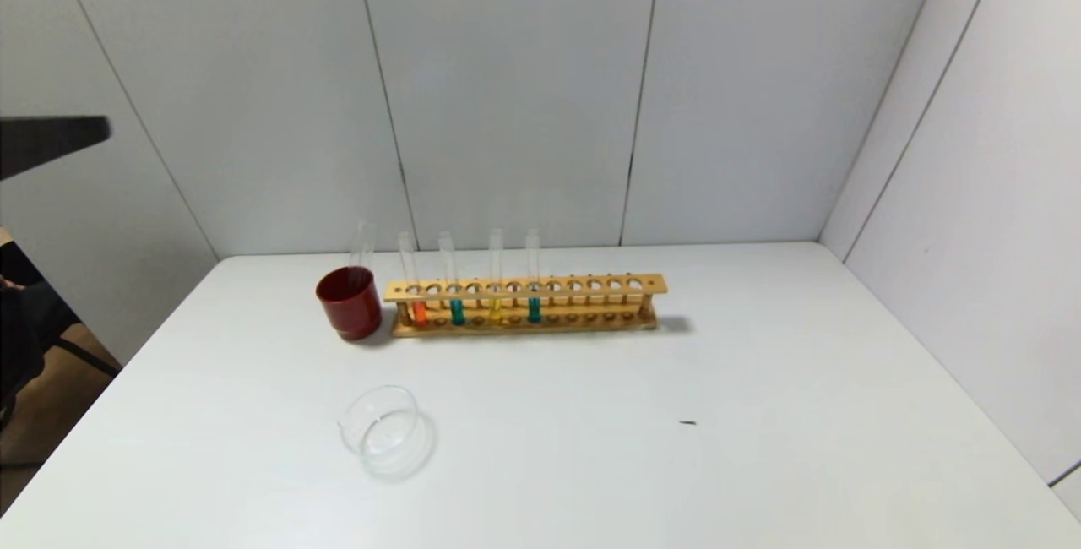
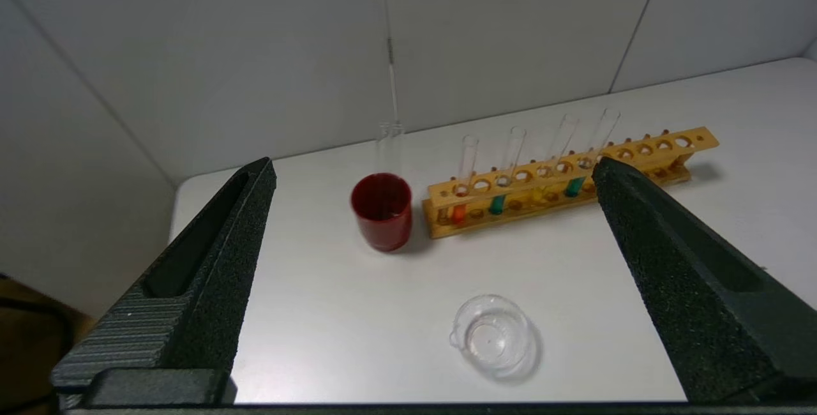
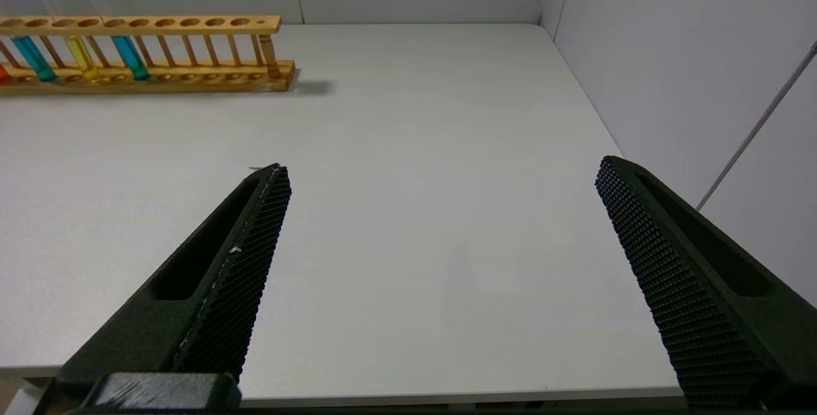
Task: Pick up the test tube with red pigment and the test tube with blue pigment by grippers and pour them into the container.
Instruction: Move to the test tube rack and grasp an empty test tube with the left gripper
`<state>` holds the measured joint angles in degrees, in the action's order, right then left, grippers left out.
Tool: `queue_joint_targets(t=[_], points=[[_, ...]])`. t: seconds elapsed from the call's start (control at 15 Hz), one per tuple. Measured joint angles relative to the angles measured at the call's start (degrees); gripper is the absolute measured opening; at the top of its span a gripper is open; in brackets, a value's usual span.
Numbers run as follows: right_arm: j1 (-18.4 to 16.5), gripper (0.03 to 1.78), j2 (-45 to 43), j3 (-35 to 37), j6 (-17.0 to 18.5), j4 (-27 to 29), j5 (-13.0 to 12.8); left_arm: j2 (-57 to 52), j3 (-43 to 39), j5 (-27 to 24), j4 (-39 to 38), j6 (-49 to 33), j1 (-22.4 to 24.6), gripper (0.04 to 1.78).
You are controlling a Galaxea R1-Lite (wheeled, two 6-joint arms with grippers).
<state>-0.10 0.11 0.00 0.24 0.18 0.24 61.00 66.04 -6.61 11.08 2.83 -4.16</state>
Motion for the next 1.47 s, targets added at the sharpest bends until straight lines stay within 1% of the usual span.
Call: queue_joint_targets(t=[0.2, 0.33, 0.47, 0.6, 0.8, 0.93, 1.47], points=[[0.0, 1.75, 0.0, 0.0, 0.0, 0.0, 0.0, 9.5, 0.0, 0.1, -7.1, -3.6, -2.5, 1.75], [0.0, 1.75, 0.0, 0.0, 0.0, 0.0, 0.0, 15.3, -1.8, -0.2, -13.0, -5.0, -3.4, 1.75], [0.0, 1.75, 0.0, 0.0, 0.0, 0.0, 0.0, 20.3, -4.5, -1.9, -19.4, -5.4, -4.0, 1.75], [0.0, 1.75, 0.0, 0.0, 0.0, 0.0, 0.0, 24.4, -7.3, -3.9, -24.1, -6.0, -4.3, 1.75], [0.0, 1.75, 0.0, 0.0, 0.0, 0.0, 0.0, 29.6, -10.6, -4.4, -30.2, -7.5, -4.4, 1.75], [0.0, 1.75, 0.0, 0.0, 0.0, 0.0, 0.0, 32.7, -11.5, -4.5, -33.2, -8.2, -4.4, 1.75], [0.0, 1.75, 0.0, 0.0, 0.0, 0.0, 0.0, 43.5, -10.9, -4.5, -40.6, -8.2, -5.5, 1.75]])
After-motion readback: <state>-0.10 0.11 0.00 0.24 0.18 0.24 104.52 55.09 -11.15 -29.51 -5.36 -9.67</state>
